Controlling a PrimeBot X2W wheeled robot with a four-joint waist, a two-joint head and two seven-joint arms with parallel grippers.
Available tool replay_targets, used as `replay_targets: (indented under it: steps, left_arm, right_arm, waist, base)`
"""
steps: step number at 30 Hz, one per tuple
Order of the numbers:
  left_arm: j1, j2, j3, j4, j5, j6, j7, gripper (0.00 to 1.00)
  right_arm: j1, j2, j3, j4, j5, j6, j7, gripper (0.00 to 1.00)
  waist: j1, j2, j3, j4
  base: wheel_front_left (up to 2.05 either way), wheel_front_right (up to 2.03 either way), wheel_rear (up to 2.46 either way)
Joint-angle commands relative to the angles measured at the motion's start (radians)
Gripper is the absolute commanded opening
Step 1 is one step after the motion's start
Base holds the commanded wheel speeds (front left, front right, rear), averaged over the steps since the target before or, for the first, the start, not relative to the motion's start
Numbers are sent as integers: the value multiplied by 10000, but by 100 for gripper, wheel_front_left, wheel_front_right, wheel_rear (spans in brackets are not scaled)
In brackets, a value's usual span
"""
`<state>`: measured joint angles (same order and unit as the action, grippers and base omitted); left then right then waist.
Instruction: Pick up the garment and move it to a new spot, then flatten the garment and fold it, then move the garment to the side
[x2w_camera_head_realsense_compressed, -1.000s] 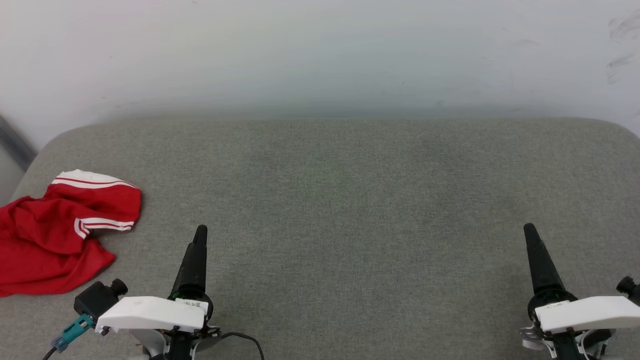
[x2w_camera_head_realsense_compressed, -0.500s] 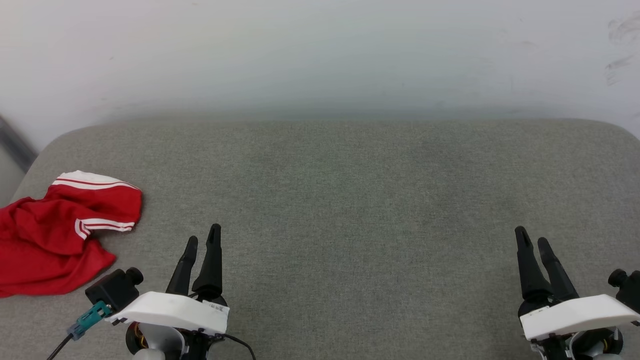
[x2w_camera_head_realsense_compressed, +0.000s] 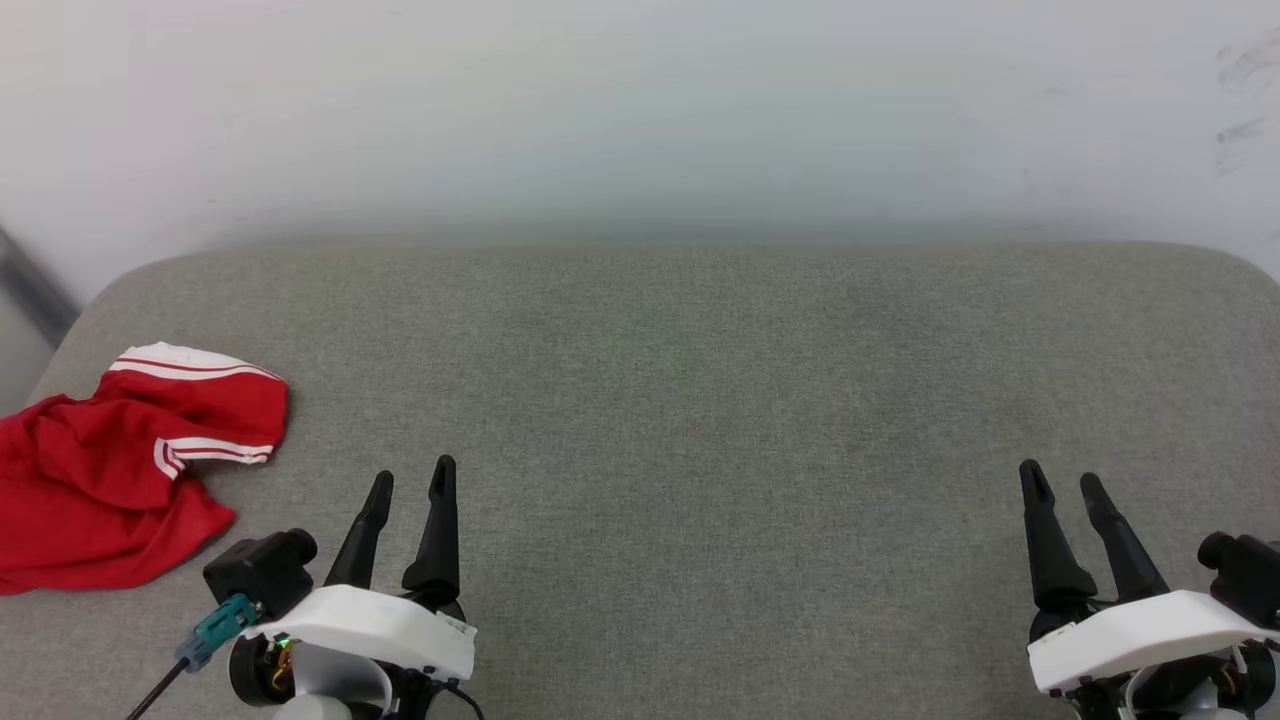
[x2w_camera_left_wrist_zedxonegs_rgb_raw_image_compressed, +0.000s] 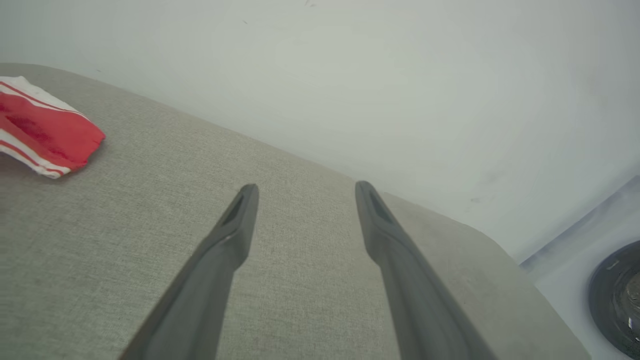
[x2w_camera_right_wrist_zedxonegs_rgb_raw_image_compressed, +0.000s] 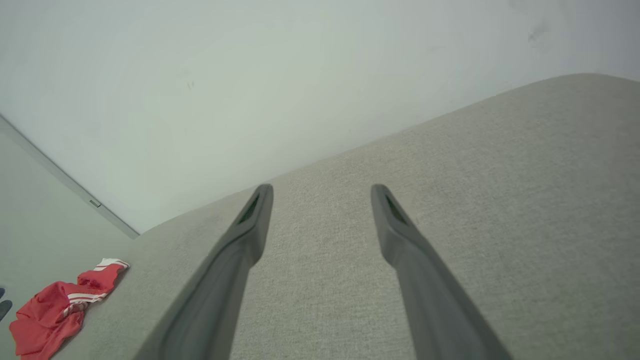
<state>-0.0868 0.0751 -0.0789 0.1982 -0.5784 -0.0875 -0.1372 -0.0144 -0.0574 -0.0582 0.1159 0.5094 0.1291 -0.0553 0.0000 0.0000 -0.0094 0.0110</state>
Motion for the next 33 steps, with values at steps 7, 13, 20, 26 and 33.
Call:
replay_targets:
  steps: [7,13,20,26,33]
  left_arm:
    - [-282,101,-190,-17,1029,202,-246,100]
    - [-301,162,-286,46,1660,345,-382,100]
    - [-315,203,-408,118,2320,447,-538,100]
    - [-332,217,-514,187,2841,527,-666,100]
    - [-346,232,-608,275,3406,602,-811,100]
  right_arm:
    - [31,33,-119,-221,-1083,15,42,100]
    - [79,45,-136,-208,-1833,16,86,100]
    - [130,52,-60,-240,-2502,17,51,100]
    - [206,57,-26,-253,-3025,19,30,100]
    - [246,63,11,-237,-3491,19,13,100]
  waist:
    - [0,0,10,26]
    - [0,0,23,41]
    - [0,0,30,51]
    - [0,0,36,66]
    - [0,0,37,75]
  base:
    - [0,0,0]
    - [0,0,0]
    - [0,0,0]
    - [0,0,0]
    - [0,0,0]
